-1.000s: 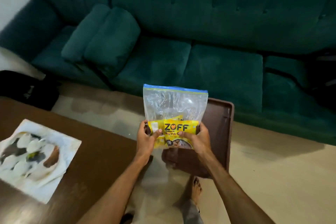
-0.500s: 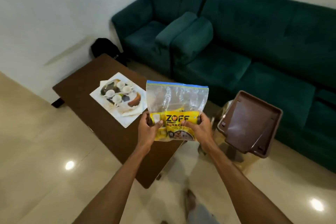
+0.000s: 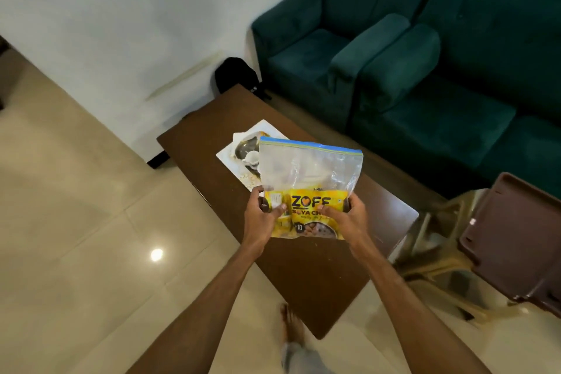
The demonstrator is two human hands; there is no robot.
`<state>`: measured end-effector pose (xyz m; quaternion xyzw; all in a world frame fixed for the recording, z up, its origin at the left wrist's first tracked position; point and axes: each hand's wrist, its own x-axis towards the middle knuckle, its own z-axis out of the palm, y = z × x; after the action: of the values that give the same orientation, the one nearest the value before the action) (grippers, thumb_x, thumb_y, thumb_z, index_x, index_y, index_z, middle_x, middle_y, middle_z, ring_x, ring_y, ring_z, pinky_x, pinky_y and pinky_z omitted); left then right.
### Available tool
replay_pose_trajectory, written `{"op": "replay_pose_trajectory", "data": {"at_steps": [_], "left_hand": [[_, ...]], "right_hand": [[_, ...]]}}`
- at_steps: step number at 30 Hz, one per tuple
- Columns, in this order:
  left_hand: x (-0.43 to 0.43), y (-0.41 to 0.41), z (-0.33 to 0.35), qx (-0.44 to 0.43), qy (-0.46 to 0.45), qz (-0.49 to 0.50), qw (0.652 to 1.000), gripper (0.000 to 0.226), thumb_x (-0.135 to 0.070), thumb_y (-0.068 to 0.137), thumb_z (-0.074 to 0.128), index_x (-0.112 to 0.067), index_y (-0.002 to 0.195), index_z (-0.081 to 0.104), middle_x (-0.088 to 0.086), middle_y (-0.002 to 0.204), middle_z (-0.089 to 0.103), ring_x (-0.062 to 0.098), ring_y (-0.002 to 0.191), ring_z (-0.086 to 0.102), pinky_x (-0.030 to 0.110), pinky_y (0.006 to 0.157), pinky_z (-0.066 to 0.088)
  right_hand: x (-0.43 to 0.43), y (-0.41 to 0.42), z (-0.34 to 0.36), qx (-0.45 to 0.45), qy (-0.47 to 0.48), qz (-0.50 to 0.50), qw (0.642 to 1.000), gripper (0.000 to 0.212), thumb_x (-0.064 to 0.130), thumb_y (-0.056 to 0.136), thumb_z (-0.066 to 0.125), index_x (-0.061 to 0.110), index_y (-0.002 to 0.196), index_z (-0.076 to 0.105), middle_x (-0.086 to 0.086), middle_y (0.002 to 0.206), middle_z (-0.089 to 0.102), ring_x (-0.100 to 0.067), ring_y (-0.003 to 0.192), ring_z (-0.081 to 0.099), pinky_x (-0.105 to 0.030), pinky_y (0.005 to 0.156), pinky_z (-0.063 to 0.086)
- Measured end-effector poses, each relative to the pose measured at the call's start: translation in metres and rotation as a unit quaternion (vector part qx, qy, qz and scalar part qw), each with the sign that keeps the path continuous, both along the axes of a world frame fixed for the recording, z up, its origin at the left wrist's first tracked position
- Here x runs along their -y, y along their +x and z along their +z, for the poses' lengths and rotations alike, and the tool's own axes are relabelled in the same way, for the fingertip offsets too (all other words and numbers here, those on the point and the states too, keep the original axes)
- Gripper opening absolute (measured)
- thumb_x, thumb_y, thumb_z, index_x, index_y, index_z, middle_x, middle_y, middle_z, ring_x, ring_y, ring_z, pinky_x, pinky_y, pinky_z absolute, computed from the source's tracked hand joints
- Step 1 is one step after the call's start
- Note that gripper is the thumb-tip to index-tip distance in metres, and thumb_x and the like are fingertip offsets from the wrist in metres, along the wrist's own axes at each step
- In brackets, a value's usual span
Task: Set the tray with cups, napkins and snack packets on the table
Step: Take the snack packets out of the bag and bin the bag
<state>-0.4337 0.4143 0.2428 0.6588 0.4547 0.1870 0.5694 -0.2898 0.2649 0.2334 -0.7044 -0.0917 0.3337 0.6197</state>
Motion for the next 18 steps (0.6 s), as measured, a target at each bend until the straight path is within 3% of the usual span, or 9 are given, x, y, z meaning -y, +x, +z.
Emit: {"op": "replay_pose_trajectory", "data": {"at_steps": [4,8,13,18], "left_hand": [[-0.059,-0.001,-0.021,-0.025,-0.003,-0.016,1.0,0.045,-0.006,0.085,0.077,-0.024,0.12,0.055,-0.003,0.114,0.07,0.016,0.104,0.07,0.044,0.086,0.061],[-0.117,-0.006,-0.03,-0.063,0.008,-0.033,0.997,0.038,-0.006,0.087,0.075,-0.017,0.118,0.056,0.001,0.112,0.068,0.01,0.091,0.064,0.025,0.072,0.054],[-0.178,-0.009,-0.052,-0.088,-0.001,-0.05,0.995,0.033,-0.009,0.088,0.074,-0.019,0.114,0.057,0.003,0.111,0.071,0.024,0.1,0.071,0.047,0.082,0.061],[-0.237,-0.006,-0.082,-0.107,-0.023,-0.055,0.993,0.025,-0.006,0.09,0.072,-0.013,0.109,0.057,0.006,0.106,0.071,0.026,0.098,0.072,0.049,0.08,0.061]], "right_hand": [[-0.054,-0.007,-0.025,-0.043,-0.001,-0.019,0.999,0.036,0.009,0.078,0.082,0.023,0.106,0.066,0.003,0.098,0.076,-0.014,0.087,0.075,-0.035,0.073,0.062],[-0.099,-0.013,-0.039,-0.093,-0.006,-0.027,0.995,0.031,0.011,0.079,0.082,0.022,0.106,0.071,-0.001,0.1,0.078,-0.019,0.089,0.076,-0.037,0.075,0.062],[-0.149,-0.02,-0.059,-0.112,-0.029,-0.039,0.993,0.025,0.013,0.081,0.08,0.017,0.104,0.071,-0.003,0.097,0.078,-0.019,0.082,0.077,-0.031,0.067,0.062],[-0.203,-0.031,-0.09,-0.096,-0.069,-0.045,0.992,0.02,0.016,0.083,0.08,0.015,0.101,0.07,-0.005,0.095,0.078,-0.021,0.082,0.076,-0.038,0.068,0.063]]}}
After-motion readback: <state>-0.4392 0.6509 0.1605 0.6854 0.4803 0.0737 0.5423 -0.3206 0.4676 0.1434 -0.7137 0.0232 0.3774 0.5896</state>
